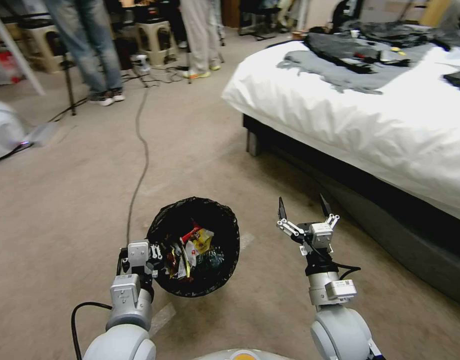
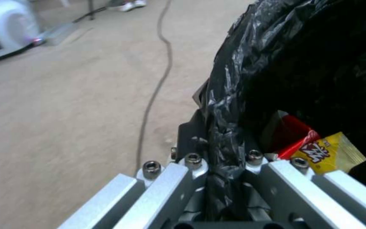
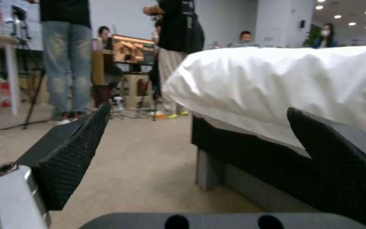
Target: Pick up the trash bin, then pick up the garbage from the floor and place it into the trash bin.
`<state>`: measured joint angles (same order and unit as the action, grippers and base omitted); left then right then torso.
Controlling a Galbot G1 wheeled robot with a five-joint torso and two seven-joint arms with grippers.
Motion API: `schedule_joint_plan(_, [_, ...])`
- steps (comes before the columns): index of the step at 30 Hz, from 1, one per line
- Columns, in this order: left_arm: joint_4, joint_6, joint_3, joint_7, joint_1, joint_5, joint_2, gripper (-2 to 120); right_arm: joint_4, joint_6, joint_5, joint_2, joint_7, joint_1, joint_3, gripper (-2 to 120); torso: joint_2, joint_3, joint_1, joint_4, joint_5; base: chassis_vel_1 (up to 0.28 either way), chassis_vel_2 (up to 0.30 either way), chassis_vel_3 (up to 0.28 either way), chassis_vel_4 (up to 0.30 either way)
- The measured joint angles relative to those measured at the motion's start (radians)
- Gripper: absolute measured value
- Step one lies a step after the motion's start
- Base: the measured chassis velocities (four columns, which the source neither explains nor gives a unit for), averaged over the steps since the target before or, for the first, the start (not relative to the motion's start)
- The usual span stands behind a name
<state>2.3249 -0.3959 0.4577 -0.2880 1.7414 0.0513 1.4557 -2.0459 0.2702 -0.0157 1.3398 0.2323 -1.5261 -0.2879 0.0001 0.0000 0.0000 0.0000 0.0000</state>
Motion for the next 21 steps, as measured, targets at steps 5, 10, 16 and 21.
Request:
schedule_joint_plan(5, [0.005,-0.002,0.001,-0.001,0.002,-0.001,-0.002,1,-0.002,0.000,0.000,-0.002,-0.003,0.003,-0.003,100,0.000,0.000,0.000,0.0000,0.0000,0.130,0.119,0.131,0.117])
schedule_joint_plan(10, [0.010,-0.003,0.002,-0.001,0.005,-0.001,-0.002,1,-0.002,0.001,0.001,-0.003,-0.005,0.005,-0.004,100,0.000,0.000,0.000,0.0000,-0.0001,0.126,0.119,0.131,0.139])
schedule_joint_plan(16, [0.018,-0.004,0.002,-0.001,0.010,-0.002,-0.002,1,-0.003,0.001,0.002,-0.004,-0.010,0.008,-0.006,100,0.000,0.000,0.000,-0.0001,-0.0001,0.119,0.117,0.123,0.128])
schedule_joint_plan(21, [0.023,-0.004,0.001,-0.001,0.012,-0.002,-0.004,1,-0.006,0.000,0.002,-0.012,-0.010,0.009,-0.012,100,0.000,0.000,0.000,0.0001,0.0000,0.127,0.133,0.119,0.125])
